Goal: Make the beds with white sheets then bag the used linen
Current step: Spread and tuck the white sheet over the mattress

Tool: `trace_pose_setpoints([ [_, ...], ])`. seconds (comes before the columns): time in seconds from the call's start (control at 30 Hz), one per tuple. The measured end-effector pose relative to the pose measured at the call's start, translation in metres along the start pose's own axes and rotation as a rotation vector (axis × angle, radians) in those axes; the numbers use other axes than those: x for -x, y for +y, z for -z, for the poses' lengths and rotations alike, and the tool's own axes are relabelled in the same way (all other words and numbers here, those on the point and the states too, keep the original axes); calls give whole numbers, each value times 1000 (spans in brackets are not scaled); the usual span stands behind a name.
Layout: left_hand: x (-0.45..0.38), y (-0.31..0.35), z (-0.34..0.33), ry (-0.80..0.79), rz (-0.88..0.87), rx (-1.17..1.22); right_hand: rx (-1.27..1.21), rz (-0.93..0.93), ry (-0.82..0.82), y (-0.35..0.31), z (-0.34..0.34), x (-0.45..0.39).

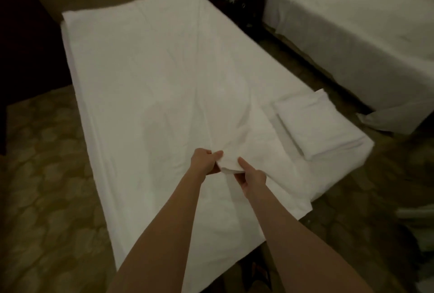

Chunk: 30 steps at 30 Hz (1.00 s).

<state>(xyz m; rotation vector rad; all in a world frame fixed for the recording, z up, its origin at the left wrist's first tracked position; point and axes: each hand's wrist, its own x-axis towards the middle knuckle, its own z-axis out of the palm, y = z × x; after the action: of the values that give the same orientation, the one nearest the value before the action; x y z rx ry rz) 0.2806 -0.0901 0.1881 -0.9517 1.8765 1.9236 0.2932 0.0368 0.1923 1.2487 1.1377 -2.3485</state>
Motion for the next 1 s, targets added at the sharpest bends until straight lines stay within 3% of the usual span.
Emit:
trace_pose_setpoints([
  [0.2,53,59,11,-73,-68,4,95,78,-51,-36,-15,60],
  [0.43,102,94,60,-48,-173,-56,40,102,-157,-18,-41,125],
  [0.77,142,86,130,89,-102,-6,78,-56,-247,33,-63,165],
  [1.0,154,57,163,78,-47,42,80,-119,-232,72,-60,182],
])
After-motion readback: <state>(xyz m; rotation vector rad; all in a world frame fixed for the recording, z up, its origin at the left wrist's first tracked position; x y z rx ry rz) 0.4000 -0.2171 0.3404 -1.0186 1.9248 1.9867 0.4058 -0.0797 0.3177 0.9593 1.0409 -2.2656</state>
